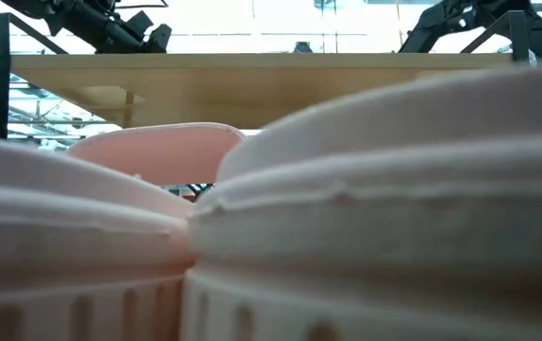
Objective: Pick and place slides into the shelf
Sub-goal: Put the top black slide on the shelf
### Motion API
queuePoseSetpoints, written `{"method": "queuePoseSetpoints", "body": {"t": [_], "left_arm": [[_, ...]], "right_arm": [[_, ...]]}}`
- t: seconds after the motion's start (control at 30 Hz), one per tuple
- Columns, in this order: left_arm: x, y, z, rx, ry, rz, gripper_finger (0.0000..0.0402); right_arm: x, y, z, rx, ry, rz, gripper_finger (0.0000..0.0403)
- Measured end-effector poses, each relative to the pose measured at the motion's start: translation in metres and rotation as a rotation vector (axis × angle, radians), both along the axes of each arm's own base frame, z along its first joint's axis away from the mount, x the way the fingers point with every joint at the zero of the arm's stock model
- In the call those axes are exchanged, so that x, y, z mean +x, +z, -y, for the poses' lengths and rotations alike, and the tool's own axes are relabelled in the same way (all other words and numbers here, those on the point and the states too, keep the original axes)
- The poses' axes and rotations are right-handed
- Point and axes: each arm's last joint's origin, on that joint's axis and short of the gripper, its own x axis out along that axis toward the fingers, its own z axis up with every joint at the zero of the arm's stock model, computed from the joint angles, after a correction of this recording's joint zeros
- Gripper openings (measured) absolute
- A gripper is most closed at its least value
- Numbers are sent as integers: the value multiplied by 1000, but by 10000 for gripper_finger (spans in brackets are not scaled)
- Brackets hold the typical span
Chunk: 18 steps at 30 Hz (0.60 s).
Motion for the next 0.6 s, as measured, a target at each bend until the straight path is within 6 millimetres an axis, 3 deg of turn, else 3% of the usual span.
{"method": "queuePoseSetpoints", "body": {"t": [0.13,0.23,0.6], "left_arm": [[0,0,1,-10,-21,2,212],[1,-1,1,-13,-30,2,212],[1,-1,1,-11,-34,-1,212]], "right_arm": [[4,-9,2,56,3,58,58],[2,-2,6,38,-2,86,17],[-21,88,7,-95,1,225,5]]}}
